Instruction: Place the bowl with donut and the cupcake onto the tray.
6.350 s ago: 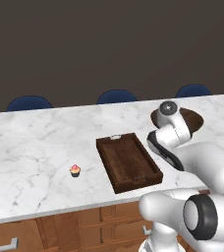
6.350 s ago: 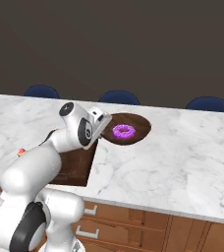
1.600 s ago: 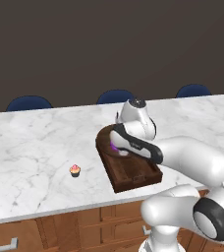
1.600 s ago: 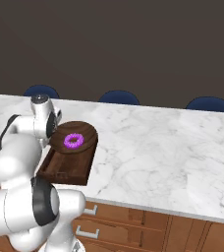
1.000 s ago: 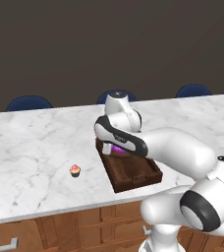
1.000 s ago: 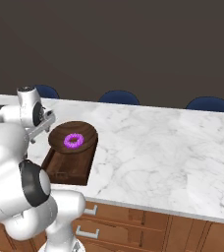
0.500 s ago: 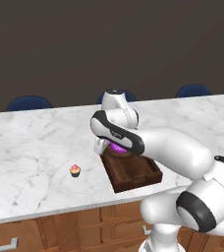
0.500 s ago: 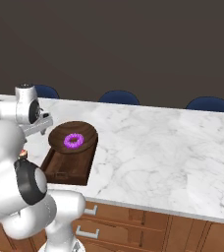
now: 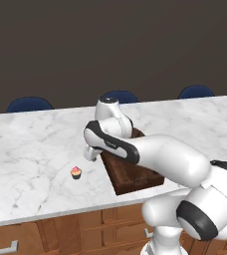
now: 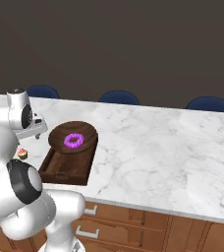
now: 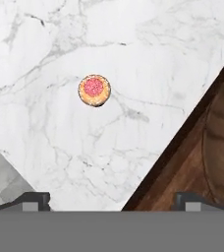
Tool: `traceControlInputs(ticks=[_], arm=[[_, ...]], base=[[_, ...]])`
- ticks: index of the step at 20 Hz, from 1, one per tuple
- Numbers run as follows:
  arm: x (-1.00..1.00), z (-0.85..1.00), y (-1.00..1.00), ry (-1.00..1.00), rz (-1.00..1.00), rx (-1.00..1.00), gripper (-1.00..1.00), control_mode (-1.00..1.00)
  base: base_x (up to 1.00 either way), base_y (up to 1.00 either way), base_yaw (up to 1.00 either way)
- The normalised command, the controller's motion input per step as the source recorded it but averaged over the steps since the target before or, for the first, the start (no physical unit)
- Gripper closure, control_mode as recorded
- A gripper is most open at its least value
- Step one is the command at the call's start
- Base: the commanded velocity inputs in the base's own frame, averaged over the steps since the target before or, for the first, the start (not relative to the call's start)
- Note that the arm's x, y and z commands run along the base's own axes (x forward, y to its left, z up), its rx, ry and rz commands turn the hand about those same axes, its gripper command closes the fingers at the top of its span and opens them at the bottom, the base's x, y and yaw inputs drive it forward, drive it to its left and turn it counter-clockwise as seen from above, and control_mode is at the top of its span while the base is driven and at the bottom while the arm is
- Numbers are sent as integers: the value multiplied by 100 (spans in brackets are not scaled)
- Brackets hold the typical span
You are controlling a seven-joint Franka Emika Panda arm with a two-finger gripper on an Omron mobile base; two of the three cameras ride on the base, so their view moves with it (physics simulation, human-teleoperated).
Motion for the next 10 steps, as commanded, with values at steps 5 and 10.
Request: traceControlInputs(ticks=[5, 10], arm=[[0, -10, 34, 3, -17, 0, -100, -100], [0, -14, 28, 4, -14, 0, -100, -100]], base=[[0, 0, 0], [0, 0, 0]])
